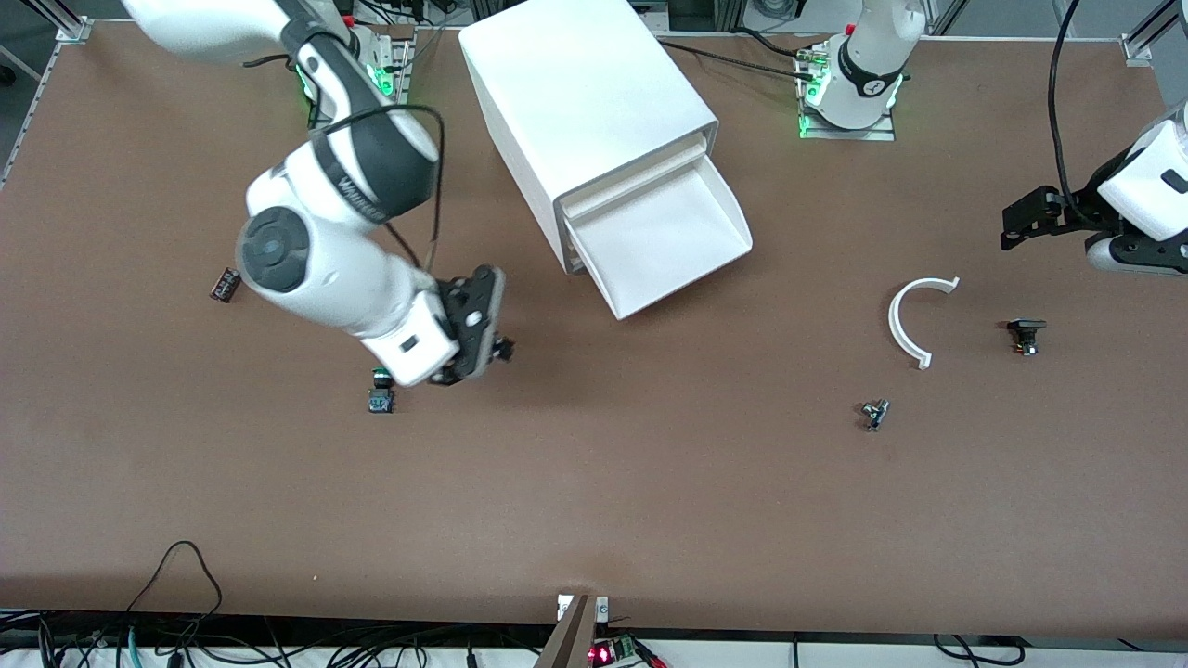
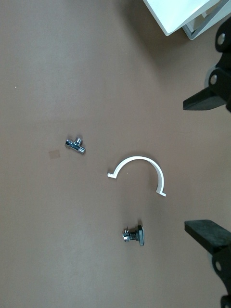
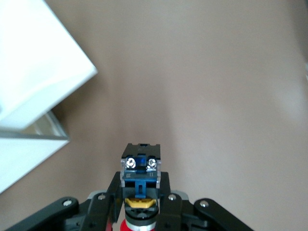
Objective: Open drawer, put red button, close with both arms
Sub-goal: 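Place the red button in the drawer with the right gripper while the left gripper approaches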
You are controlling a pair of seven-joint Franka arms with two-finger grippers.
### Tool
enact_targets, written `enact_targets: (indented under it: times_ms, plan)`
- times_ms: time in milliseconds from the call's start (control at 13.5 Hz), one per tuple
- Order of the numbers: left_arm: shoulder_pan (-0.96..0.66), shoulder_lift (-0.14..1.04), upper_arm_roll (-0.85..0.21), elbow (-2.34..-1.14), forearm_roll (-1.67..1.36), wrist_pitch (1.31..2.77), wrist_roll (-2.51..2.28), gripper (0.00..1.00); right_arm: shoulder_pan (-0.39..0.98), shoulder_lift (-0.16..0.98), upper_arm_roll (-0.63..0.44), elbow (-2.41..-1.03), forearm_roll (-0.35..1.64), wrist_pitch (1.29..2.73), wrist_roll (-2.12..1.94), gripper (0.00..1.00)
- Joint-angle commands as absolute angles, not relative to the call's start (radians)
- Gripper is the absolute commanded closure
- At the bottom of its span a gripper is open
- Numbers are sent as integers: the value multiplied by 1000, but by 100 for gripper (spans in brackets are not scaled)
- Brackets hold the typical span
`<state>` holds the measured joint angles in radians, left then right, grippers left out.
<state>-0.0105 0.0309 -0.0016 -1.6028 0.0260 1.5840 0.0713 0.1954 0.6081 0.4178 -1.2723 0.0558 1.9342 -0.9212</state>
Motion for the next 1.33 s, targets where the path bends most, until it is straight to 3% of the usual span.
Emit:
enact_targets:
  times_ms: [0, 222, 813, 1256]
  plan:
    - [-11, 23, -5, -1594, 29, 1577, 64, 0, 306, 641, 428, -1238, -4, 1934, -945, 81]
    - [-11, 25, -5, -1594, 29, 1577, 64, 0, 405, 679, 423, -1223, -15, 2005, -940, 81]
    - [-14, 23, -5, -1592, 29, 1577, 63, 0, 639, 678, 413, -1210, -213, 1957, -943, 82]
    - [-15, 23, -5, -1592, 28, 1577, 64, 0, 664, 704, 413, -1221, -213, 1956, -943, 80]
